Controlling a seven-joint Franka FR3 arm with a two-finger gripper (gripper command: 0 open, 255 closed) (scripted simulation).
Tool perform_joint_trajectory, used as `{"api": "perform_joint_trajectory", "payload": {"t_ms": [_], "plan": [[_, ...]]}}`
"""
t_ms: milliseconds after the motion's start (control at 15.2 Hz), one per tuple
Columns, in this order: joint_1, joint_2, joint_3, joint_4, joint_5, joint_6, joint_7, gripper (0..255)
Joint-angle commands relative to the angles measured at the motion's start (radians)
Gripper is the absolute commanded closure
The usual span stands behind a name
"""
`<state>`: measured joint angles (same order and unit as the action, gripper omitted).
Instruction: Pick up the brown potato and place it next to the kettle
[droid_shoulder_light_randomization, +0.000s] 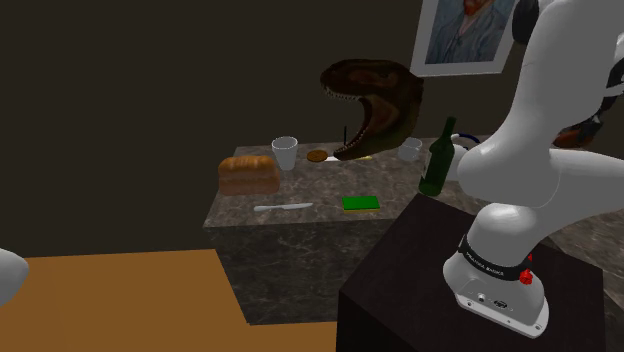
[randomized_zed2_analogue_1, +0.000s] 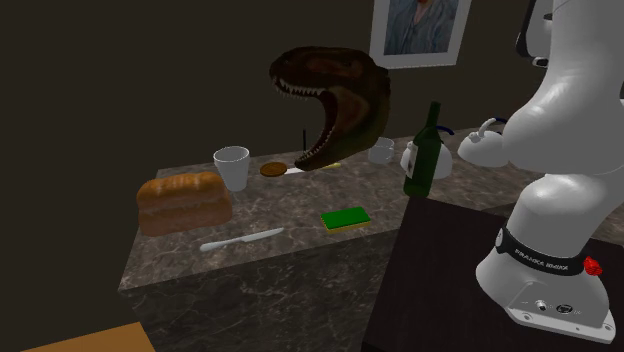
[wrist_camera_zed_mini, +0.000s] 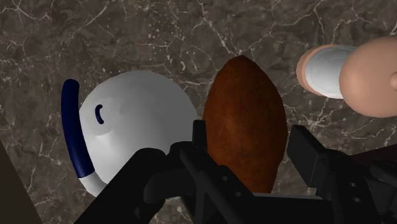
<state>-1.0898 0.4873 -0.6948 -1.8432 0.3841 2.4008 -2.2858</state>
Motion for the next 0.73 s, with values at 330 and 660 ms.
{"api": "perform_joint_trajectory", "payload": {"t_ms": [330, 660], "plan": [[-0.028, 0.054, 0.04, -0.019, 0.05, 0.068, -0.031, 255], [-0.051, 0.097, 0.072, -0.024, 0.087, 0.113, -0.053, 255]]}}
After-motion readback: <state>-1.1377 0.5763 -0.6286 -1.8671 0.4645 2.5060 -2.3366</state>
